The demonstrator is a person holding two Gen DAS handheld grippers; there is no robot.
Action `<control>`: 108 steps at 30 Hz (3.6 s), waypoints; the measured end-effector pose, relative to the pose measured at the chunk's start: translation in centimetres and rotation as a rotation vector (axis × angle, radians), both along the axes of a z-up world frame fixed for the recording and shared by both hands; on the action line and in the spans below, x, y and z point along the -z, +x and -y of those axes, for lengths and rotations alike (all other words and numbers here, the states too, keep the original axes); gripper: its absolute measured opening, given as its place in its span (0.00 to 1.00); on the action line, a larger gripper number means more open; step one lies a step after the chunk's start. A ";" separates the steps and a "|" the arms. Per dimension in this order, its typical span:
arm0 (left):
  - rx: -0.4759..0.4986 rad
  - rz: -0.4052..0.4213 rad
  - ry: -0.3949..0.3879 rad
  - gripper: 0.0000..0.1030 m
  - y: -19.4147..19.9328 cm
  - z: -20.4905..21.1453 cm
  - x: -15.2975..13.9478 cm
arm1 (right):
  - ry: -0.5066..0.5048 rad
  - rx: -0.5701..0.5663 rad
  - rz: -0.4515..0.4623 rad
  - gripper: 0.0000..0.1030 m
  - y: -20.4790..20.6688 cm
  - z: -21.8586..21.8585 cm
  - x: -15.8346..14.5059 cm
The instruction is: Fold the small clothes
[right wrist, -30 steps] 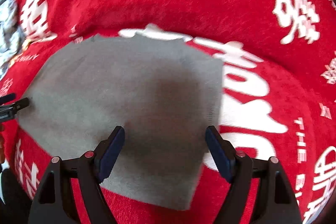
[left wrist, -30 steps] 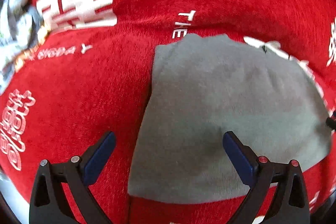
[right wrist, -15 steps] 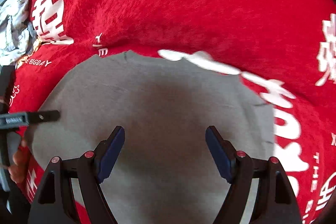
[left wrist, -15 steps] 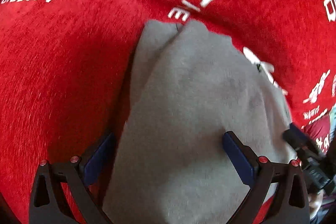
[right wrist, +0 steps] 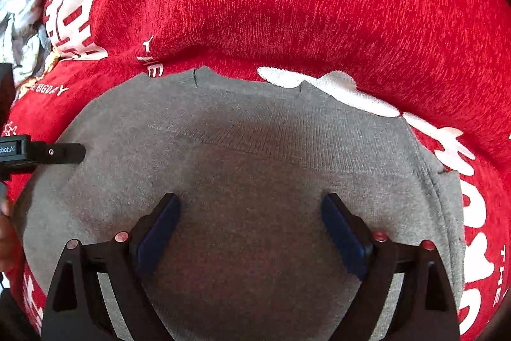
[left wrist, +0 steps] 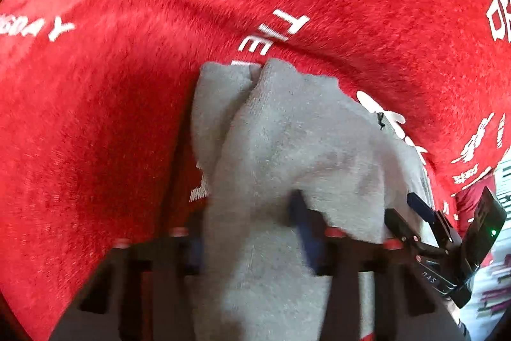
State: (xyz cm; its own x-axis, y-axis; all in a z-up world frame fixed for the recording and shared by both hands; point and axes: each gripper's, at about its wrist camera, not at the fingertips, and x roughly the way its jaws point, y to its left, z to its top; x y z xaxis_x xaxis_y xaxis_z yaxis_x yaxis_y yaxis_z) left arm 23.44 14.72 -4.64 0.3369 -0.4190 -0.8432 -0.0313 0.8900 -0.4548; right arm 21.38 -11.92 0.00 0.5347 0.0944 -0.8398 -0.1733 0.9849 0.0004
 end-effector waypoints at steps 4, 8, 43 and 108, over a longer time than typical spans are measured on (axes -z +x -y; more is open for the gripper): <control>-0.013 -0.014 0.024 0.21 0.2 0.6 -1.3 | -0.008 0.003 -0.035 0.90 0.1 0.2 -0.5; -0.014 0.005 0.061 0.20 0.2 1.3 -2.8 | -0.015 0.052 -0.023 0.90 -0.3 1.3 -0.9; 0.281 -0.050 0.218 0.18 -4.9 34.5 -6.0 | 0.199 0.337 -0.012 0.91 -14.7 23.2 -1.1; 0.281 0.047 0.232 0.87 -6.2 24.9 -4.8 | 0.124 0.096 -0.085 0.20 -2.8 16.7 -1.8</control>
State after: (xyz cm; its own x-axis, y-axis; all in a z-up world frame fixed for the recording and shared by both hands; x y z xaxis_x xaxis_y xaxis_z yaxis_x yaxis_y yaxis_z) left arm 17.23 -10.21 0.17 0.2763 -0.3002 -0.9130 0.2455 0.9405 -0.2349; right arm 18.60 -28.58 1.78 0.4739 0.1522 -0.8673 -0.0728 0.9883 0.1337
